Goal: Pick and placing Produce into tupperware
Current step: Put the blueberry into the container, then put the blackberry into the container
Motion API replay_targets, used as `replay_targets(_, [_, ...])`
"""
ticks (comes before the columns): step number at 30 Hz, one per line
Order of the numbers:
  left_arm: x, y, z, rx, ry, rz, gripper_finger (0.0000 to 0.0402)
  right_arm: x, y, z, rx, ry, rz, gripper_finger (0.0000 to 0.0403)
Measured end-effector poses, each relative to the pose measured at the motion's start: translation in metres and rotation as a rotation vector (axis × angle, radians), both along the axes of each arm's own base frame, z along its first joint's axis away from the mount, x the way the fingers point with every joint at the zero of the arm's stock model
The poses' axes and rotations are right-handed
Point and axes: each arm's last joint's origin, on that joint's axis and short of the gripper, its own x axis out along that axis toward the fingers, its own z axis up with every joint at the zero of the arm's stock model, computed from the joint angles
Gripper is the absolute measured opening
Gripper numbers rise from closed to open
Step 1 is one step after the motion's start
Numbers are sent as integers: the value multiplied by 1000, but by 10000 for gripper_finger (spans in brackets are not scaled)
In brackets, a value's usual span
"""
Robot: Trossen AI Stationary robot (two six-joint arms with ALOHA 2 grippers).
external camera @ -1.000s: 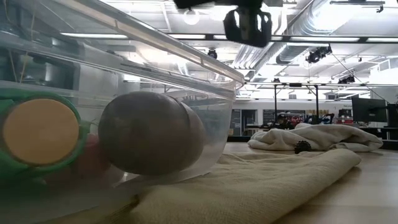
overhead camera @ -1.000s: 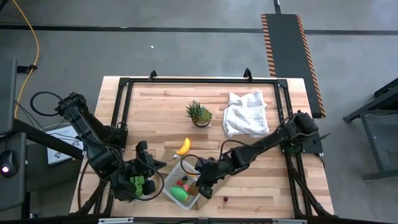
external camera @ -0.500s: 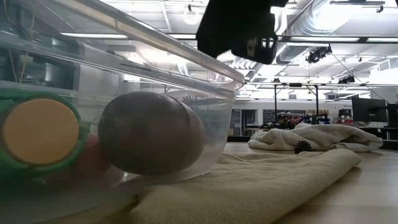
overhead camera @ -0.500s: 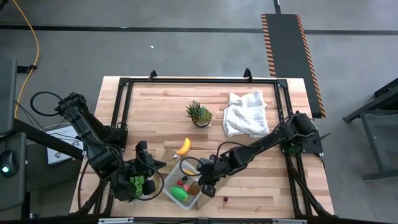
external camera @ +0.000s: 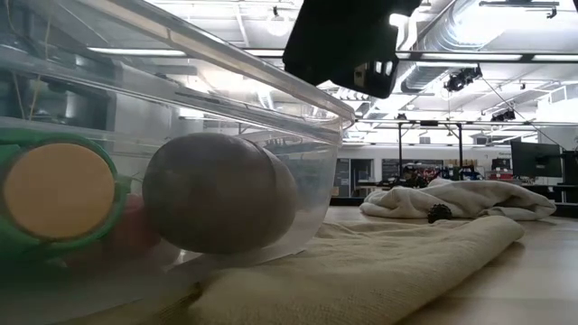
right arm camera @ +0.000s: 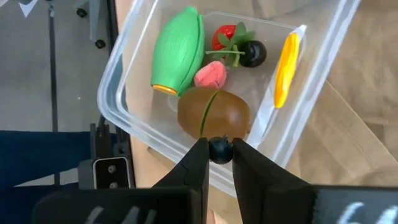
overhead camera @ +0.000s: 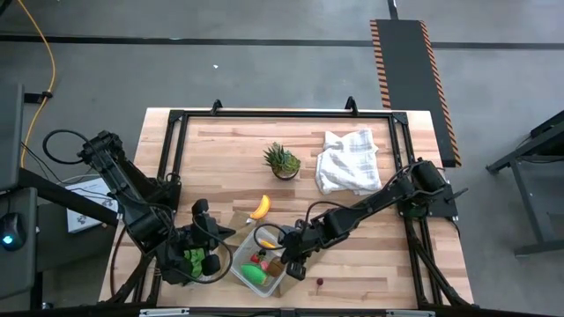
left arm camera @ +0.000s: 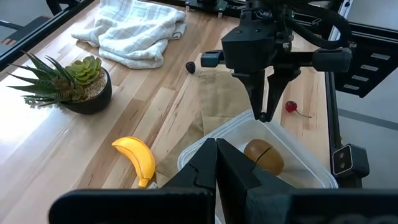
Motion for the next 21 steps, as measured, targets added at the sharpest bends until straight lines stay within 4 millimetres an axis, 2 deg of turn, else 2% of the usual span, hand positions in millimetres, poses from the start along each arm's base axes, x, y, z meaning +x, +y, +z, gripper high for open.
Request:
replay_targets(9, [0, 0, 0, 1, 0, 0, 1, 1, 0, 1, 0, -14, -1, 99])
replay_targets(17, [0, 0, 0, 1, 1, -1, 1, 1, -3, 0, -18, -11, -29, 104])
replay_targets(21, [0, 0, 0, 2, 1, -1, 0, -1, -17, 7, -86, 2, -93, 105])
